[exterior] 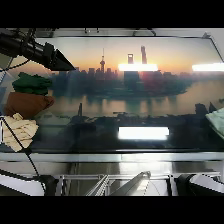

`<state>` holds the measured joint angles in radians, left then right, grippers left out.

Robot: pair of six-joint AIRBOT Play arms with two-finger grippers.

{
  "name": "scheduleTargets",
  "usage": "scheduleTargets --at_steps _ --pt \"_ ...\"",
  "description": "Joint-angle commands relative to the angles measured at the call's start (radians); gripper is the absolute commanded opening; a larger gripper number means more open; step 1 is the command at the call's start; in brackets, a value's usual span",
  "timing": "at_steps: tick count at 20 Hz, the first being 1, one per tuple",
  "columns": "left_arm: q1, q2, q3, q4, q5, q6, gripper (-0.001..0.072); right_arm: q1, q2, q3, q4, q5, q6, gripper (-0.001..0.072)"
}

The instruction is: Fold the shirts.

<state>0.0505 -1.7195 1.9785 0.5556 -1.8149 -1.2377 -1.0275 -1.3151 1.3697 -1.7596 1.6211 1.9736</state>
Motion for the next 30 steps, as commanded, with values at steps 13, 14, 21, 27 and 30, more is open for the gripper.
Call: scheduleTargets --at_steps 13,14,21,27,30 --pt "0.001 0.000 0.001 0.000 0.021 0.006 0.0016 0.055 -0.001 0.046 0.689 -0.125 -0.061 0.0023" --pt "0.002 0.001 0.001 -0.004 0.038 0.028 0.0016 0.101 0.014 0.050 0.791 -0.187 -0.115 0.0023" --pt "0.004 0.192 -0.246 -0.003 0.073 0.130 0.0016 0.620 0.194 0.030 0.810 -0.286 -0.403 0.0022" --pt "0.031 0.546 -0.913 0.003 0.260 0.278 0.0016 1.172 0.475 -0.346 0.554 -0.496 -0.371 0.0022" --pt "0.031 0.654 -1.127 0.002 0.314 0.296 0.0016 1.267 0.528 -0.546 0.547 -0.614 -0.336 0.0022"
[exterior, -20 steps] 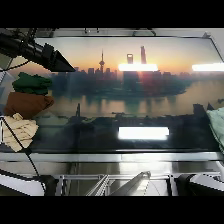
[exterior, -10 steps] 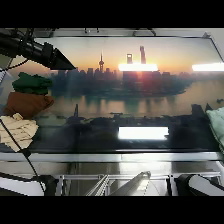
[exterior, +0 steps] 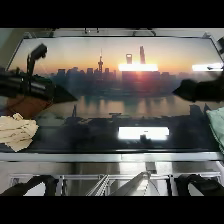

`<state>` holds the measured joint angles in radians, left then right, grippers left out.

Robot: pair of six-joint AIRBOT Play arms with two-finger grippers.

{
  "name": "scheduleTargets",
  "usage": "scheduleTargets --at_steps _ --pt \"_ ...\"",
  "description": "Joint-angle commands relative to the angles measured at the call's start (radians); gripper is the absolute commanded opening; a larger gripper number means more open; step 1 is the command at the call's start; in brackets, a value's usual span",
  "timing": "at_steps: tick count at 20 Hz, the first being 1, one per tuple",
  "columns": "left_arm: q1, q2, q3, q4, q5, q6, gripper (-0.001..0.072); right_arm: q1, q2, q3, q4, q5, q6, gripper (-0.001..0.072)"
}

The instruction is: Fold the shirts.

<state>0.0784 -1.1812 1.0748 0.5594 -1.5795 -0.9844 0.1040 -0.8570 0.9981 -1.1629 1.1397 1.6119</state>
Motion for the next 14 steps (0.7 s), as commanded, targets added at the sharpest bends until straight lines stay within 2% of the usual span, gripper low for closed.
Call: scheduleTargets --at_steps 1,4,14 --pt "0.003 0.148 -0.261 -0.002 0.086 0.042 0.0016 0.140 0.068 -0.203 -0.031 -0.134 0.008 0.0022" --pt "0.009 0.233 -0.309 -0.001 0.105 0.041 0.0017 0.141 0.068 -0.216 -0.022 -0.134 -0.043 0.0023" --pt "0.009 0.315 -0.310 -0.003 0.122 0.035 0.0016 0.141 0.067 -0.216 -0.022 -0.133 -0.042 0.0023"
